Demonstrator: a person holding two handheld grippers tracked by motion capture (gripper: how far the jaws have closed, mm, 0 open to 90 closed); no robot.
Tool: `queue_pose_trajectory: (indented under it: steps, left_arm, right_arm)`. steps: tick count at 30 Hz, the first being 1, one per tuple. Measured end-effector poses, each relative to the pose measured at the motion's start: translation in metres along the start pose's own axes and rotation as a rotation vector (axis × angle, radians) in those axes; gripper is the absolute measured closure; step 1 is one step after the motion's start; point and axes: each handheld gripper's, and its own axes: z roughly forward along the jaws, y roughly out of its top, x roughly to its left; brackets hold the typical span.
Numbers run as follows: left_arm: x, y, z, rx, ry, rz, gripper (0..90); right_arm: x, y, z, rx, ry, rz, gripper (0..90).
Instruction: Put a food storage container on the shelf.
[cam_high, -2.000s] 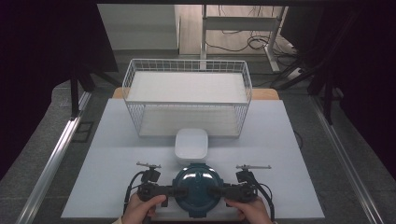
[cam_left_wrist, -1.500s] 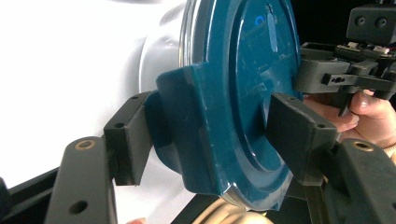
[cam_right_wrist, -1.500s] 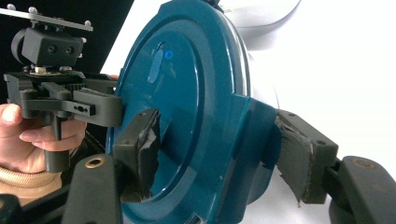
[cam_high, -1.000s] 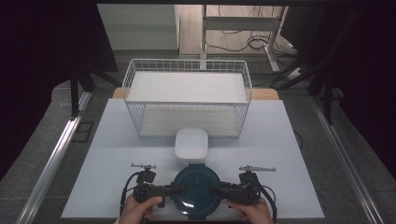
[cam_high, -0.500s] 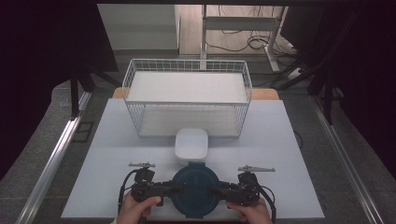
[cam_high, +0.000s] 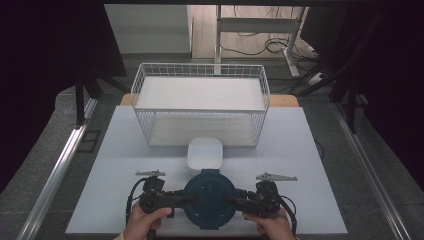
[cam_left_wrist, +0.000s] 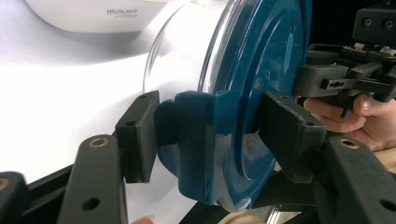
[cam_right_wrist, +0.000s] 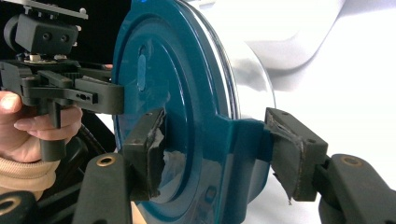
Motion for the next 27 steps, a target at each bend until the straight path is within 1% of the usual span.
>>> queue_pose_trajectory:
  steps: [4,8,10,13,19,22,23,27]
  left_arm:
    - [-0.003,0.006,-0.002,-0.008,-0.002,0.010,39.5]
    - [-0.009,0.013,-0.006,-0.014,0.007,0.029,39.5]
    - [-0.012,0.017,-0.008,-0.015,0.008,0.037,39.5]
    - [-0.017,0.023,-0.012,-0.021,0.013,0.056,39.5]
    - [-0.026,0.038,-0.023,-0.036,0.028,0.078,39.5]
    - [-0.028,0.045,-0.027,-0.044,0.035,0.088,39.5]
    - [-0.028,0.048,-0.029,-0.048,0.038,0.092,39.4]
    - [-0.030,0.057,-0.034,-0.058,0.049,0.108,39.4]
  right_arm:
    - [0.003,0.008,-0.003,-0.010,-0.004,-0.025,40.7]
    - [0.005,0.013,-0.005,-0.023,0.001,-0.030,40.7]
    - [0.007,0.017,-0.007,-0.029,0.001,-0.040,40.7]
    - [0.010,0.023,-0.011,-0.039,0.003,-0.054,40.7]
    - [0.017,0.037,-0.014,-0.060,0.011,-0.072,40.7]
    - [0.019,0.045,-0.014,-0.070,0.015,-0.083,40.7]
    - [0.021,0.051,-0.014,-0.075,0.018,-0.087,40.7]
    - [0.022,0.058,-0.013,-0.074,0.023,-0.092,40.7]
